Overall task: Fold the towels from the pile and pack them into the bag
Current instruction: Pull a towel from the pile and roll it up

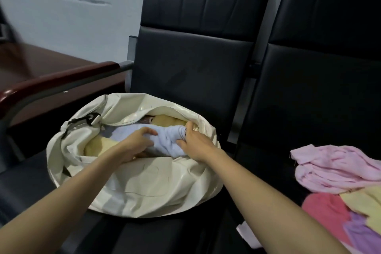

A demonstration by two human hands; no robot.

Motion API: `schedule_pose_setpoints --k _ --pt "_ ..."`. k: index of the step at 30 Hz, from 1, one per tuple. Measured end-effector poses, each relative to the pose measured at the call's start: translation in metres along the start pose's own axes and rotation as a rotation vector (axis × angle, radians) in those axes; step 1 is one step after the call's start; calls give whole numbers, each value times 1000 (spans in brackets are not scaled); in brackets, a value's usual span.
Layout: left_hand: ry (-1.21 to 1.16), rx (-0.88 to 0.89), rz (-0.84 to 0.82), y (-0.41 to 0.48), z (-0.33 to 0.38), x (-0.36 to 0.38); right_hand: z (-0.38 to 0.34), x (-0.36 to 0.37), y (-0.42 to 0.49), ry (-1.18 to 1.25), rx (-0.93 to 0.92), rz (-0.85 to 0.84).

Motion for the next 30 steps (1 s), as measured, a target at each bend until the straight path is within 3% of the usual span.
schedule_pose_setpoints --k 4,9,17,24,30 --pt "140 14 -57 -2 2 9 5 -7 -11 -122 76 -87" --pt "257 39 31 -4 7 12 5 -1 -26 -207 185 -225" --pt "406 73 -12 -10 11 13 -2 -3 -26 -354 297 -167" --pt "546 49 -99 -4 12 18 1 -6 -22 -371 348 -230" --pt "709 40 -14 11 6 -2 -11 -9 -23 -439 235 1"
Point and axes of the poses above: each hand's wrist, its own y-axis towards the middle knuckle, its own x-axis out of the palm, z = x × y, the point moved 4 cm from there along y, towards the middle knuckle, and after that the axes turned 11 degrees about -z, right-handed, at the moved point
